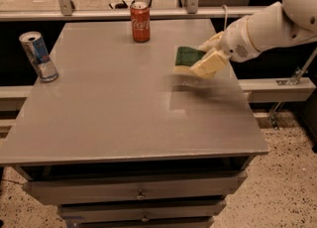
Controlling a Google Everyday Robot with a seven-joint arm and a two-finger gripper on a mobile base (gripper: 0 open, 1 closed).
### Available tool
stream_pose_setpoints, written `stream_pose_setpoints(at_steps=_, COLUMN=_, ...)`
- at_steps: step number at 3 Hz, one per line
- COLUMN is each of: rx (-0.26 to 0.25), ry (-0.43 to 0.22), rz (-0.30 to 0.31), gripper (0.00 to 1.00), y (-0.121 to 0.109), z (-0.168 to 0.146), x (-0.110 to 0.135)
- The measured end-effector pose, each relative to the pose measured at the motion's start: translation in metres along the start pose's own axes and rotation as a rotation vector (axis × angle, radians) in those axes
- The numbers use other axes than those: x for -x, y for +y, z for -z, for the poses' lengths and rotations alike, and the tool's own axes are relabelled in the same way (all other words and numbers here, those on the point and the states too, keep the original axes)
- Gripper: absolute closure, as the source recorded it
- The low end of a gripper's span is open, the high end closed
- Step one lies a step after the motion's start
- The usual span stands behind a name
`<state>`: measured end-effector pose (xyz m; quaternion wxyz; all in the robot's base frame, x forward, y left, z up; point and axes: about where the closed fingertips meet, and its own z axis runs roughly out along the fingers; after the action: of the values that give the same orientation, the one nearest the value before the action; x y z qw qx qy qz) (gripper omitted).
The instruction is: Move sponge near redbull can
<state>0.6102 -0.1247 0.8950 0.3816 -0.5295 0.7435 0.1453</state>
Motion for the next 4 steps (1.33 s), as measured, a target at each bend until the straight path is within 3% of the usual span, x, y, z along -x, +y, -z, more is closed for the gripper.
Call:
stream_pose_setpoints(at_steps=2, rx=0.057, ry=-0.169, rz=0.162, gripper=1.0, y=0.019, z=-0.054, x=0.103)
stream_pose_setpoints(at_steps=3, rx=0.11, ry=-0.226, rz=0.209, gripper=1.0, y=0.034, z=-0.095, x=0.143)
stream_pose_setpoints(at_steps=4, rx=0.152, ry=-0.26, rz=0.219, gripper=1.0, y=0.042, z=-0.142, x=0.168)
